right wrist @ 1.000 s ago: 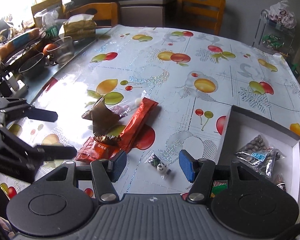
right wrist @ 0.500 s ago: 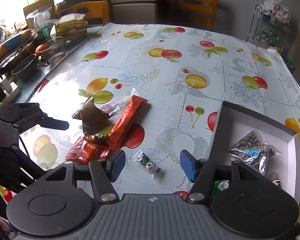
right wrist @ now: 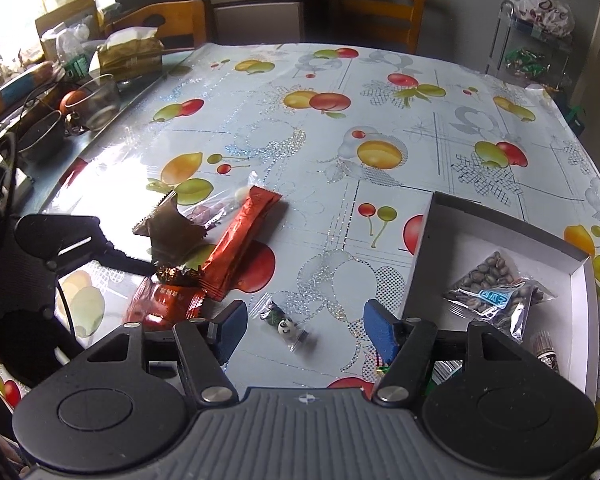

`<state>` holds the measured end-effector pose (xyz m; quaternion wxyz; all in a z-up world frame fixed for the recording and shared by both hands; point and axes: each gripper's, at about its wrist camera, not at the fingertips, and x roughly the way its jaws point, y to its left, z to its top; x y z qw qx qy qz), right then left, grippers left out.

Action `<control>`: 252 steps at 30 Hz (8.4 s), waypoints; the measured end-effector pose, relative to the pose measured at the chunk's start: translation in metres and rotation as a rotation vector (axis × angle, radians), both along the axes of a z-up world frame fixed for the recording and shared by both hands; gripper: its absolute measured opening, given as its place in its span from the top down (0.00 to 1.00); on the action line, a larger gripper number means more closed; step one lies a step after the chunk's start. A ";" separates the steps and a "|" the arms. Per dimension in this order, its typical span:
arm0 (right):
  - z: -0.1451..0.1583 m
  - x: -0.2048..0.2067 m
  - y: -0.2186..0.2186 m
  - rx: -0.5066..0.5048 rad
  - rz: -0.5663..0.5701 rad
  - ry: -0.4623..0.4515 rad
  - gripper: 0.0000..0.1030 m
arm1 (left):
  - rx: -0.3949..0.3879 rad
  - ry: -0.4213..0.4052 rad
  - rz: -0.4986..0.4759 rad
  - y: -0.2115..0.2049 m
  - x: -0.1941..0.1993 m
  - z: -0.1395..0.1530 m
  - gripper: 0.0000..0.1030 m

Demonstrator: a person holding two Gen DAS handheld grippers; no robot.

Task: Organize snacks

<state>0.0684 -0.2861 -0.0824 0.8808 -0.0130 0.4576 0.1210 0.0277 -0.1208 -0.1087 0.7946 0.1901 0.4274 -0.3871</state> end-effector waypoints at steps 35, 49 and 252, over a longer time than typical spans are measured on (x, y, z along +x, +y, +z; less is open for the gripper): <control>-0.042 0.022 0.030 -0.126 0.296 0.053 0.48 | 0.001 0.020 0.049 -0.006 0.002 -0.002 0.32; -0.050 0.032 0.035 -0.122 0.332 0.075 0.54 | 0.016 0.001 0.083 -0.009 0.003 -0.001 0.46; 0.002 -0.097 -0.135 0.000 -0.377 -0.019 0.72 | -0.136 0.054 -0.165 -0.174 -0.054 0.069 0.37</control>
